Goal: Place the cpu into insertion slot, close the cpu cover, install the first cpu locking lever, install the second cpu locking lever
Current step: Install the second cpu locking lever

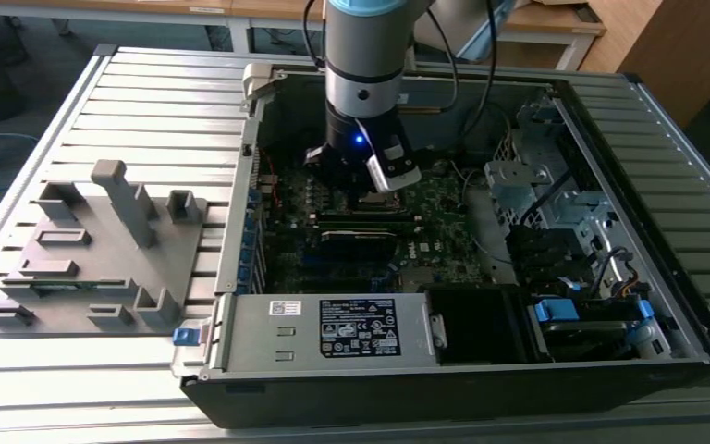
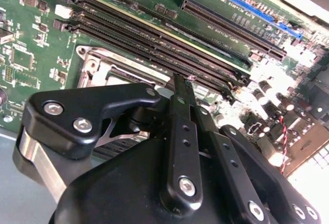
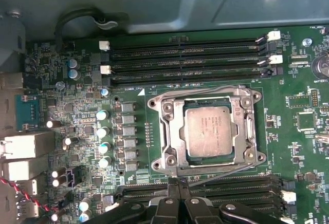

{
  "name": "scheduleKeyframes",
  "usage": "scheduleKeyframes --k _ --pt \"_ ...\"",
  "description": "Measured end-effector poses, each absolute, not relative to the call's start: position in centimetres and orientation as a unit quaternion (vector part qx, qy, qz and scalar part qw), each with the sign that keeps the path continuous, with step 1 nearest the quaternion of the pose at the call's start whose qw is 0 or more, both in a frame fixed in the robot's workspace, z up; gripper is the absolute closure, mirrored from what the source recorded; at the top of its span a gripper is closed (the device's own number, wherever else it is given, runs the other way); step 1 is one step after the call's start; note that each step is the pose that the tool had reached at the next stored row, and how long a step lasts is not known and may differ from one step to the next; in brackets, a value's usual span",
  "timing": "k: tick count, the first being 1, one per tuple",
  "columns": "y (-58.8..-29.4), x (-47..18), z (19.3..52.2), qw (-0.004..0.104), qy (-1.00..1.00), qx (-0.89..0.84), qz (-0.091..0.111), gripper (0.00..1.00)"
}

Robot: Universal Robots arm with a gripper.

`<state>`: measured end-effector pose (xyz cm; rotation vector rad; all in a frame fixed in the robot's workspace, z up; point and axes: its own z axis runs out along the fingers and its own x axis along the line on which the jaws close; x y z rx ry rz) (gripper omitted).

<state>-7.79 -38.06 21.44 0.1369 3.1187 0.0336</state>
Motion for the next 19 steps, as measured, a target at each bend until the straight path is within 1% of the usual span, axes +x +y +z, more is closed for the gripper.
scheduleKeyframes --k 19 --pt "-38.06 -8.51 20.77 0.010 0.999 0.044 0.011 0.90"
